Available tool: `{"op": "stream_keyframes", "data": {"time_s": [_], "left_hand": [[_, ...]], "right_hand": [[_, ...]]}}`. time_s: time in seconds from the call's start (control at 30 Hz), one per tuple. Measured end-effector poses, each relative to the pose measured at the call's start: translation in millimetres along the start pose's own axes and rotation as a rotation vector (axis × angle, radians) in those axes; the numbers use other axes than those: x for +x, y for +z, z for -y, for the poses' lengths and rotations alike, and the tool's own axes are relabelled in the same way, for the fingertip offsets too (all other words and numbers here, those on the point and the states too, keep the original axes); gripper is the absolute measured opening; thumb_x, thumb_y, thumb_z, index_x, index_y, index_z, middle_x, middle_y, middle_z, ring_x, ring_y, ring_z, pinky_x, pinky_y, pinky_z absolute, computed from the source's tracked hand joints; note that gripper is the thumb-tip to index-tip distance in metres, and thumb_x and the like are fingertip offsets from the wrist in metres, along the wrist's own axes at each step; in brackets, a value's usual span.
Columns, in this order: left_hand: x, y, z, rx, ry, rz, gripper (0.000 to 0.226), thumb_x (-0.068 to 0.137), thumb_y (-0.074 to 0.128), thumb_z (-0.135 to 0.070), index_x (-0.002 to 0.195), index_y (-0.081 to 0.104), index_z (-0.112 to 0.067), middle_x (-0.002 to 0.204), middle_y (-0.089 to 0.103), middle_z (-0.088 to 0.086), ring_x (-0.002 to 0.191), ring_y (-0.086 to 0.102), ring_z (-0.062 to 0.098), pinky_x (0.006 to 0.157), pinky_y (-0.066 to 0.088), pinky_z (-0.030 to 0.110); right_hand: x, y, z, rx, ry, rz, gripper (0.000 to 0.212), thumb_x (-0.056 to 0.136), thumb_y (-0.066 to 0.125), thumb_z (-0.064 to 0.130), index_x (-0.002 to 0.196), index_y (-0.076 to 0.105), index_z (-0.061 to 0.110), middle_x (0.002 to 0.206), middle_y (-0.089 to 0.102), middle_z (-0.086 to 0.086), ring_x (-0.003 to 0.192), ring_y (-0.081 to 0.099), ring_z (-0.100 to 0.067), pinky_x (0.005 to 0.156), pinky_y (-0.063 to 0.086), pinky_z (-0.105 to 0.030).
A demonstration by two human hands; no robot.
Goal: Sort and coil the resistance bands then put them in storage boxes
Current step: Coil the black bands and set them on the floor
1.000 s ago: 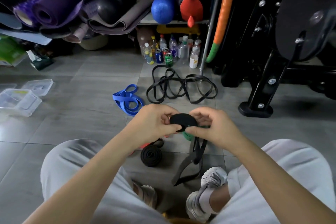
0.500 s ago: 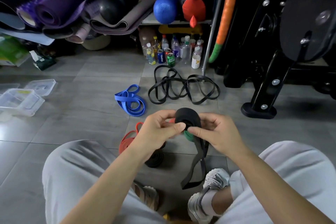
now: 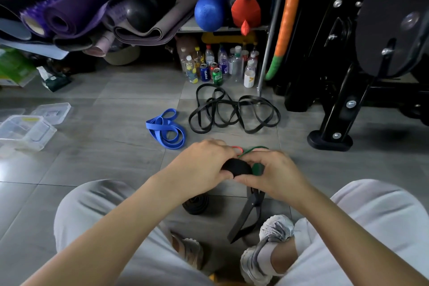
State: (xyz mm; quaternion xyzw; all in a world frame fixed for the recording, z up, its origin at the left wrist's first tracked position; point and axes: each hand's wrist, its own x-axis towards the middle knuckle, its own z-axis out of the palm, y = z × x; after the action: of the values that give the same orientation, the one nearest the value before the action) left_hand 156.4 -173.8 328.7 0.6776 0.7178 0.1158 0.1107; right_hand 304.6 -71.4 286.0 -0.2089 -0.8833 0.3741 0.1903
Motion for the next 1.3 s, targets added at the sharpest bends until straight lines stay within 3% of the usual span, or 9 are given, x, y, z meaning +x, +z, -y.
{"op": "stream_keyframes", "data": {"time_s": [0.23,0.3,0.47,0.6,0.7,0.87,0.97,1.17,1.3], "left_hand": [[-12.0,-0.3,13.8,-0.669,-0.225,-0.218,0.031,0.075,0.076,-0.009,0.093,0.069,-0.033,0.082,0.068,-0.012,0.068,0.067,0.002,0.066,0.052,0.015],[-12.8,0.0,15.2,-0.804,-0.250,-0.293,0.032,0.075,0.076,-0.007,0.092,0.070,-0.033,0.087,0.072,-0.013,0.077,0.068,0.002,0.071,0.051,0.014],[-11.8,19.3,6.8,-1.470,-0.282,-0.381,0.026,0.073,0.069,-0.010,0.098,0.074,-0.017,0.094,0.072,0.014,0.086,0.063,0.041,0.081,0.046,0.063],[-9.7,31.1,0.2,-1.806,-0.300,-0.371,0.026,0.069,0.071,-0.013,0.095,0.075,-0.015,0.095,0.073,0.009,0.089,0.069,0.023,0.077,0.057,0.035],[-11.0,27.2,2.6,-1.448,-0.361,-0.329,0.030,0.076,0.070,-0.010,0.106,0.066,-0.010,0.101,0.068,0.019,0.092,0.065,0.041,0.085,0.052,0.052],[-9.4,-6.7,7.7,-0.555,-0.183,-0.166,0.045,0.074,0.076,-0.027,0.114,0.058,-0.036,0.106,0.058,-0.014,0.083,0.060,0.003,0.066,0.050,0.017],[-3.3,-24.9,7.2,-0.241,-0.100,-0.022,0.022,0.075,0.074,-0.032,0.095,0.064,-0.033,0.085,0.063,-0.015,0.081,0.059,0.003,0.071,0.047,0.023],[-2.6,-30.5,18.5,-0.488,-0.130,-0.144,0.031,0.071,0.079,-0.017,0.082,0.066,-0.043,0.081,0.067,-0.023,0.085,0.062,-0.003,0.081,0.048,0.019],[-6.7,-21.9,22.0,-0.827,-0.123,-0.295,0.031,0.072,0.077,-0.007,0.090,0.072,-0.031,0.091,0.073,-0.005,0.091,0.069,0.013,0.086,0.051,0.029]], "right_hand": [[0.2,-0.4,-5.7,0.247,0.087,-0.058,0.029,0.063,0.085,0.031,0.090,0.072,0.032,0.086,0.067,0.007,0.085,0.063,-0.011,0.084,0.050,-0.029],[1.1,-1.8,-1.2,0.469,0.100,-0.060,0.029,0.063,0.081,0.026,0.087,0.072,0.040,0.091,0.073,0.004,0.090,0.068,-0.014,0.089,0.052,-0.031],[7.2,-1.5,8.4,0.728,0.061,-0.084,0.030,0.063,0.075,0.019,0.091,0.072,0.030,0.089,0.075,0.008,0.084,0.070,-0.007,0.075,0.052,-0.016],[7.9,-0.7,9.8,0.675,0.058,-0.116,0.029,0.067,0.077,0.022,0.095,0.071,0.030,0.092,0.075,0.002,0.087,0.071,-0.015,0.076,0.054,-0.021],[6.3,-4.6,6.8,0.565,0.077,-0.105,0.026,0.070,0.080,0.022,0.089,0.073,0.039,0.086,0.075,-0.001,0.080,0.071,-0.020,0.077,0.058,-0.034],[12.1,-10.9,7.8,0.273,0.110,0.096,0.027,0.060,0.069,0.054,0.087,0.066,0.054,0.081,0.073,0.017,0.077,0.068,-0.001,0.078,0.056,-0.034],[14.2,-6.4,11.7,0.199,0.106,0.117,0.034,0.059,0.067,0.057,0.090,0.067,0.044,0.076,0.072,0.014,0.072,0.067,-0.005,0.075,0.055,-0.043],[14.2,-5.8,13.2,0.316,0.083,0.027,0.032,0.059,0.073,0.054,0.089,0.064,0.058,0.089,0.071,0.023,0.089,0.067,0.002,0.090,0.053,-0.037],[13.9,-6.9,10.0,0.388,0.077,-0.016,0.033,0.065,0.081,0.037,0.090,0.068,0.052,0.092,0.073,0.018,0.093,0.067,-0.002,0.095,0.050,-0.036]]}}
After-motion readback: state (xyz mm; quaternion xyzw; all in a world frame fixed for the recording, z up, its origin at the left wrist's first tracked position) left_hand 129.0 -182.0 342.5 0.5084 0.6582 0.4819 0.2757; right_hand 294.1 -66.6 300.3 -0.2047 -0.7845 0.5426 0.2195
